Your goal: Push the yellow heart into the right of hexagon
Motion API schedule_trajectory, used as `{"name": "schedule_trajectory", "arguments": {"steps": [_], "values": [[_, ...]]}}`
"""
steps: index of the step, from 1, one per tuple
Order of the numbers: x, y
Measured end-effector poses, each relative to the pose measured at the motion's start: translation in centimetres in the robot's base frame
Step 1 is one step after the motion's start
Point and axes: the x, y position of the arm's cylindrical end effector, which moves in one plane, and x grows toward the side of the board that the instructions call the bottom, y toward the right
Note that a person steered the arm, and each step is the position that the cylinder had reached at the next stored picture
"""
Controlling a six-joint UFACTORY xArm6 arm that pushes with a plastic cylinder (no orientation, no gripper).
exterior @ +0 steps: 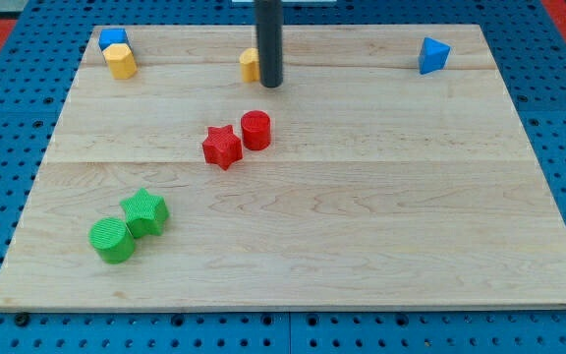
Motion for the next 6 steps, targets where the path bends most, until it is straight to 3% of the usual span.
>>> {"name": "schedule_trajectory", "arguments": {"steps": [1,3,5,6], "values": [[-2.0,2.4],[-5.1,-14.6],[-3.6,-12.1],[-3.3,-13.9]]}}
